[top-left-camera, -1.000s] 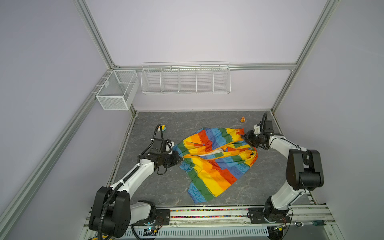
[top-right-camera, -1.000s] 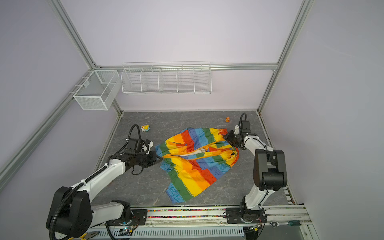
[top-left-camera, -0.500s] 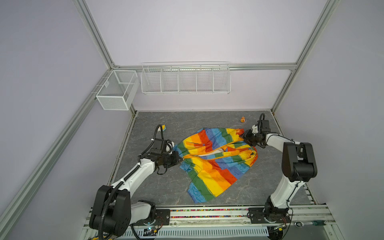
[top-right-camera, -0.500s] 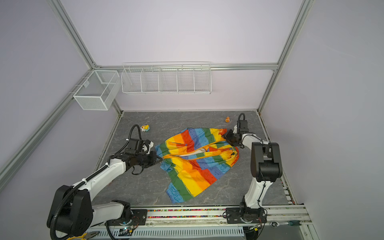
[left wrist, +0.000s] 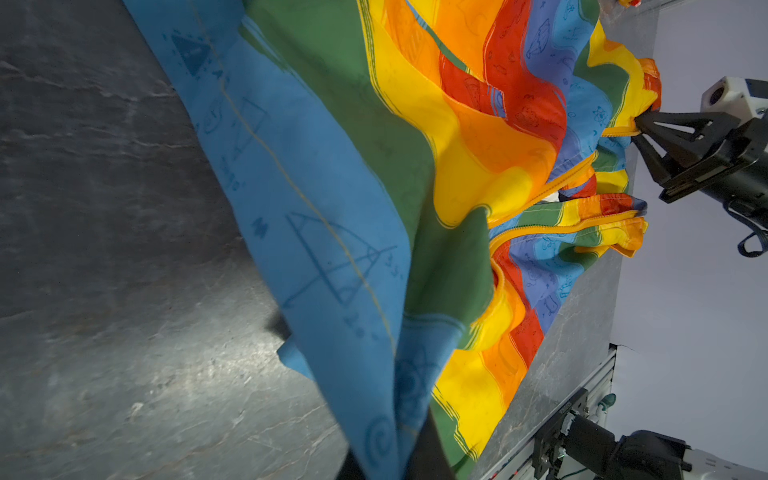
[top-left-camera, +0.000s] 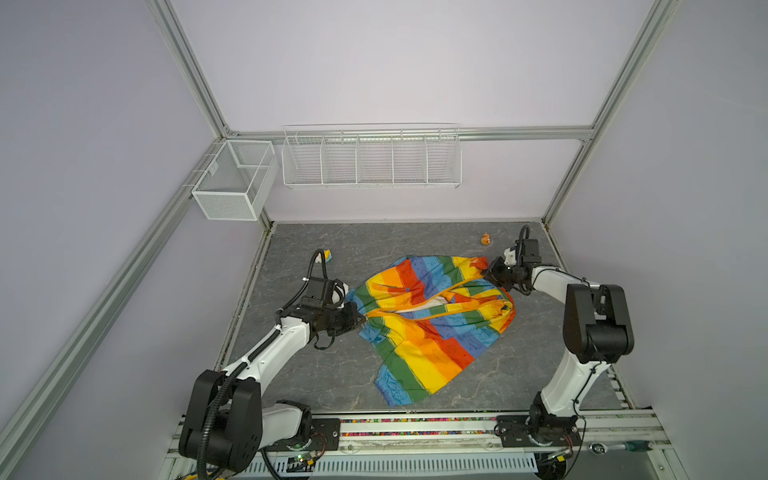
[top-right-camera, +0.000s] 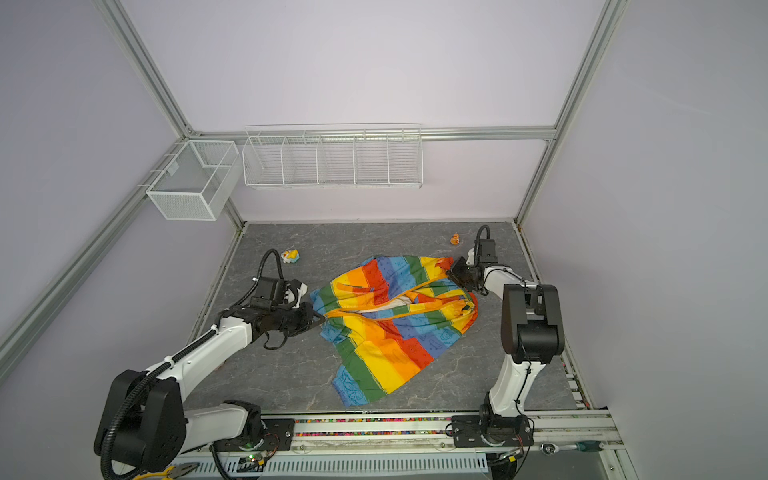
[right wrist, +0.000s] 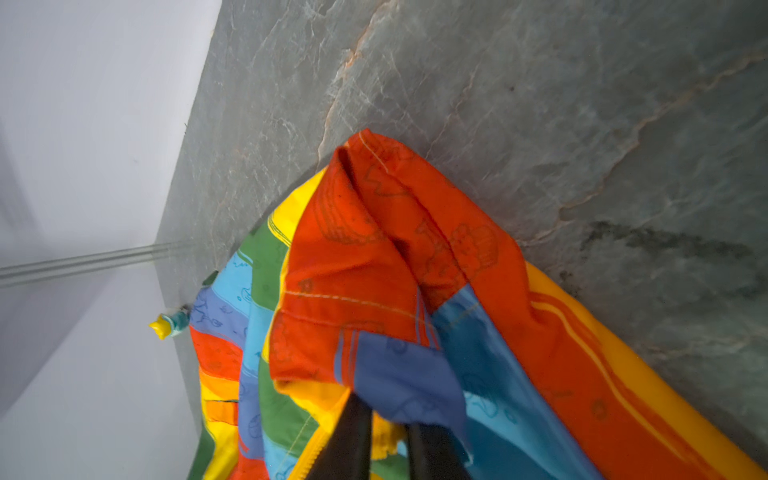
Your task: Zip up the jacket
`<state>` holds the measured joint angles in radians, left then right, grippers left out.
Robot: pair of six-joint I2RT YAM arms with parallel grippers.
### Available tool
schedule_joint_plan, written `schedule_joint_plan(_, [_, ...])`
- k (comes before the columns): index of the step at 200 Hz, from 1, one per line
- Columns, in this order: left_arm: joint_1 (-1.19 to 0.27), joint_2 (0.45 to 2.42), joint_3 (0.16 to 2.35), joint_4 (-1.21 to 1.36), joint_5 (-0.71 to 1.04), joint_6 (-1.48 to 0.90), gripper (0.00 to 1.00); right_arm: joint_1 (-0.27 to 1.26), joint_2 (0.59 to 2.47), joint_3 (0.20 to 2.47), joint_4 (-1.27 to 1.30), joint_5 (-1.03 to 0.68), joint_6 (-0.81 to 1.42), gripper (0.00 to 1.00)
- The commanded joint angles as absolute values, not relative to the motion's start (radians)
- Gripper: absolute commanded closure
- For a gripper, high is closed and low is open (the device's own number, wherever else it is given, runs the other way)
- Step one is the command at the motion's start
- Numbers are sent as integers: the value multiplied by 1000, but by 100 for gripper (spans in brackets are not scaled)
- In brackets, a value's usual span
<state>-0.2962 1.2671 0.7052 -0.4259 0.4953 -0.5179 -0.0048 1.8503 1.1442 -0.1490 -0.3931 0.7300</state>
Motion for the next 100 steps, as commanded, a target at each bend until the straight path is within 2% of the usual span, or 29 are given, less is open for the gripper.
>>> schedule_joint_plan(1, [-291,1270,718,-446,496,-497,100,-1,1825,1180,-185,-405,719,91])
schedule_joint_plan(14, [-291,1268,722,-454,494,-493,100,-10,1808,1195,-221,-399,703,93])
schedule_joint_plan(100, [-291,1267,771,-528,469,-456,100,-117,1789,1308,-401,-323,586,93])
